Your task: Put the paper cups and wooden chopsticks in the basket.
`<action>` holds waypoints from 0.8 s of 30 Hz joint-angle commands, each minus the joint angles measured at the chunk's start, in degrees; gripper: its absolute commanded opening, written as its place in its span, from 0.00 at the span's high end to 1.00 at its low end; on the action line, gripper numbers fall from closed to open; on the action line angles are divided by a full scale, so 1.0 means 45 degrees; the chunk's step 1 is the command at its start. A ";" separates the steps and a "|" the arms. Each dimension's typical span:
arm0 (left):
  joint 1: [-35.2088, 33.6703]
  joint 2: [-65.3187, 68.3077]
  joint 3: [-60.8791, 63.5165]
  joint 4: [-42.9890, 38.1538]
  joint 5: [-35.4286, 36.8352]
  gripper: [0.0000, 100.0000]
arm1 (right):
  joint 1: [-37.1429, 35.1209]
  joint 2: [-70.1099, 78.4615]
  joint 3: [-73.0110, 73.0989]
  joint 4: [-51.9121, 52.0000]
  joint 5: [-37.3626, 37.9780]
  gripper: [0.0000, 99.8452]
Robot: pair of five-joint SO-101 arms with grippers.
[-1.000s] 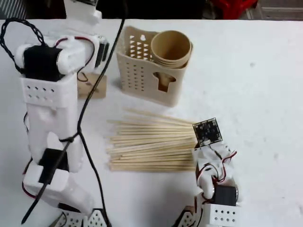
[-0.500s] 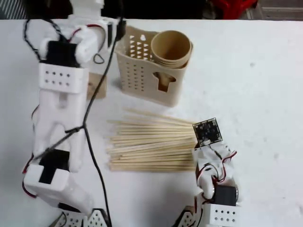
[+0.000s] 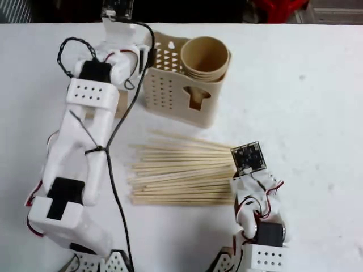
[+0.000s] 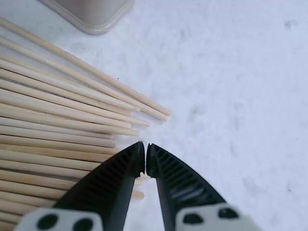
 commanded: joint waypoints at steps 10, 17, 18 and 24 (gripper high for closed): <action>0.0381 -0.0518 0.0996 0.0274 0.0078 0.97 | 0.0088 -0.0068 0.0098 0.0088 0.0078 0.98; 0.0440 -0.0518 -0.2090 0.3849 0.0781 0.97 | 0.0088 -0.0068 0.0098 0.0088 0.0078 0.98; 0.0518 -0.0498 -0.2618 0.4376 0.0801 0.97 | 0.0088 -0.0068 0.0098 0.0088 0.0078 0.98; 0.1104 0.1670 -0.6740 0.7619 0.1289 0.97 | 0.0088 -0.0068 0.0098 0.0088 0.0078 0.98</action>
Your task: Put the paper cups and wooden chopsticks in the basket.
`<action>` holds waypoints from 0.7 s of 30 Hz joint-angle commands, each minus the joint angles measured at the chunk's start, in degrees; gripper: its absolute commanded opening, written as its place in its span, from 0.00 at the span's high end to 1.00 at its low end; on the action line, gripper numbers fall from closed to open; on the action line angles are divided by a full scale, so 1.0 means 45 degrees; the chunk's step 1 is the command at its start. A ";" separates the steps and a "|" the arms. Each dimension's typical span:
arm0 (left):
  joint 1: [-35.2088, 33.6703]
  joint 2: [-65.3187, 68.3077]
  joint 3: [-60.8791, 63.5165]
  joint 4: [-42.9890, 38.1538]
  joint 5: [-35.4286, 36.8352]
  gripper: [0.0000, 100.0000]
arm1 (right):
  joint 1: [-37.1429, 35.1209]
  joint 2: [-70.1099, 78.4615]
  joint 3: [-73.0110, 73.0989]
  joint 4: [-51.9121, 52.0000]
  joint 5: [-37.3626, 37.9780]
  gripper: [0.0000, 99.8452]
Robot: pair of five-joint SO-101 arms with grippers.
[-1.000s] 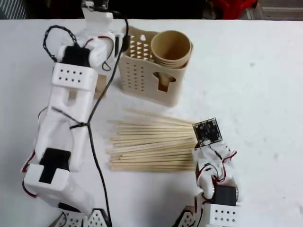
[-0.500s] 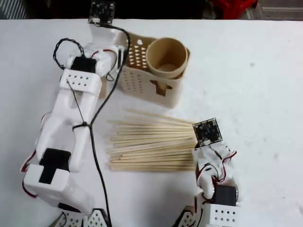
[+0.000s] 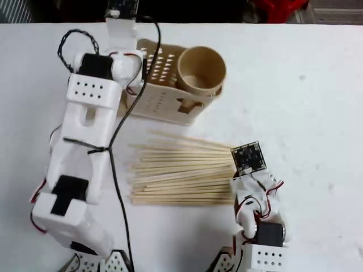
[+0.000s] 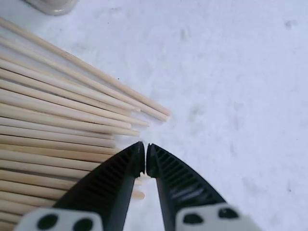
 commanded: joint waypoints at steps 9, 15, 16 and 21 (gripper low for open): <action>0.0537 0.6476 -1.0901 0.5509 0.1055 0.97 | 0.0088 -0.0068 0.0098 0.0088 0.0078 0.98; 0.0420 0.7512 -1.2249 0.5724 0.0938 0.92 | 0.0088 -0.0068 0.0098 0.0088 0.0078 0.98; 0.0420 0.7531 -1.2093 0.5724 0.0938 0.89 | 0.0088 -0.0068 0.0098 0.0088 0.0078 0.98; 0.0400 0.7140 -1.1389 0.5724 0.0899 0.86 | 0.0088 -0.0068 0.0098 0.0088 0.0078 0.98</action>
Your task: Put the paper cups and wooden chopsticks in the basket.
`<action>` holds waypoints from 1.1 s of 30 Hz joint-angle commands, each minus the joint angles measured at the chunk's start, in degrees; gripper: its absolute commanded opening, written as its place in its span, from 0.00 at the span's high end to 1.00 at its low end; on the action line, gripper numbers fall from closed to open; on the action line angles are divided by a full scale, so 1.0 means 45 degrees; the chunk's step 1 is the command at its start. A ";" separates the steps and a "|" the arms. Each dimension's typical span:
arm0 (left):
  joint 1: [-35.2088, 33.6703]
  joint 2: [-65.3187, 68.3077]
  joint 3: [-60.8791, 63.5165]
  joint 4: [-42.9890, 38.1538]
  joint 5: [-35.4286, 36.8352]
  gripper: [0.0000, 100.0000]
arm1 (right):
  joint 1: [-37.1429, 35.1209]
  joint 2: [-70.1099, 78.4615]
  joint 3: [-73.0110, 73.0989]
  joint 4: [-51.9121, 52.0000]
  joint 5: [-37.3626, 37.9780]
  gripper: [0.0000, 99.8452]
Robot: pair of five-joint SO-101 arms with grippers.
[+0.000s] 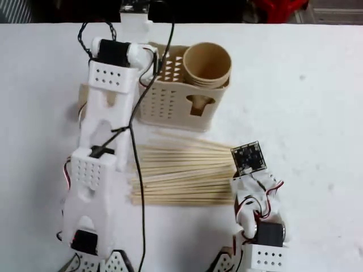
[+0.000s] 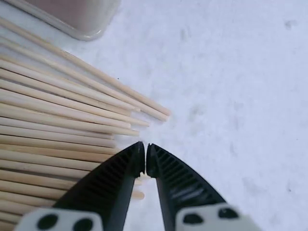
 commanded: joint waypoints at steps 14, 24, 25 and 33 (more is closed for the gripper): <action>-0.0791 -0.3350 0.0821 0.0000 -0.1035 0.86 | 0.0068 -0.0068 0.0098 0.0088 0.0078 0.98; -0.3389 -0.6242 0.0860 -0.0020 -0.1621 0.86 | 0.0068 -0.0068 0.0098 0.0088 0.0078 0.98; -0.3800 -0.6457 0.0860 -0.0020 -0.1817 0.86 | 0.0068 -0.0068 0.0098 0.0088 0.0078 0.98; -0.7062 -0.6652 0.3028 0.0000 -0.3380 0.83 | 0.0068 -0.0068 0.0098 0.0088 0.0078 0.98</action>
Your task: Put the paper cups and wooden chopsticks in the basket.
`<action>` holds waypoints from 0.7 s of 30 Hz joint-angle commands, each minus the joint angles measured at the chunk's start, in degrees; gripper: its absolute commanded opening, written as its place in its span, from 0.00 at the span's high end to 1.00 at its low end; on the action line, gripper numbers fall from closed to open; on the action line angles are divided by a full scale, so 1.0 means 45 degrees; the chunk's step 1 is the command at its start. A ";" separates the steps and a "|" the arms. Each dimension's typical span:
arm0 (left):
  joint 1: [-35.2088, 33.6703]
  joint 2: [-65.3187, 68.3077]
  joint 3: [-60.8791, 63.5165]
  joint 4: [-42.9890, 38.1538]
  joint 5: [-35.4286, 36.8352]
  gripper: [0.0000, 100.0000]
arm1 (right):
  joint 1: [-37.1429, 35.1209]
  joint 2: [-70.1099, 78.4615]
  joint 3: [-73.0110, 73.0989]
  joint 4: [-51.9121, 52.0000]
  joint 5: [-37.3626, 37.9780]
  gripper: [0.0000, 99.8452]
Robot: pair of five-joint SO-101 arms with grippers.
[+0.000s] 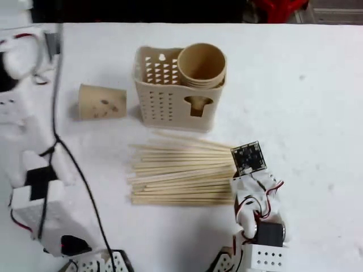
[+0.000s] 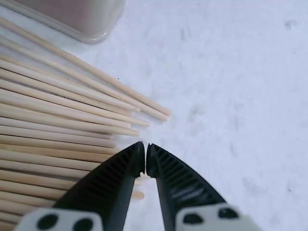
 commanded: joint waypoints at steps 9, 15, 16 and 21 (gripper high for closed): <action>-0.0850 -0.0596 0.7560 -0.1915 -0.1582 0.75 | 0.0068 -0.0068 0.0098 0.0088 0.0078 0.98; 0.0029 -0.0596 0.9748 -0.3868 -0.1563 0.75 | 0.0068 -0.0068 0.0098 0.0088 0.0078 0.98; 0.0049 -0.0596 1.0159 -0.4298 -0.1563 0.75 | 0.0068 -0.0068 0.0098 0.0088 0.0078 0.98; -0.0225 -0.0596 1.2327 -0.6271 -0.1641 0.75 | 0.0088 -0.0068 0.0098 0.0088 0.0078 0.98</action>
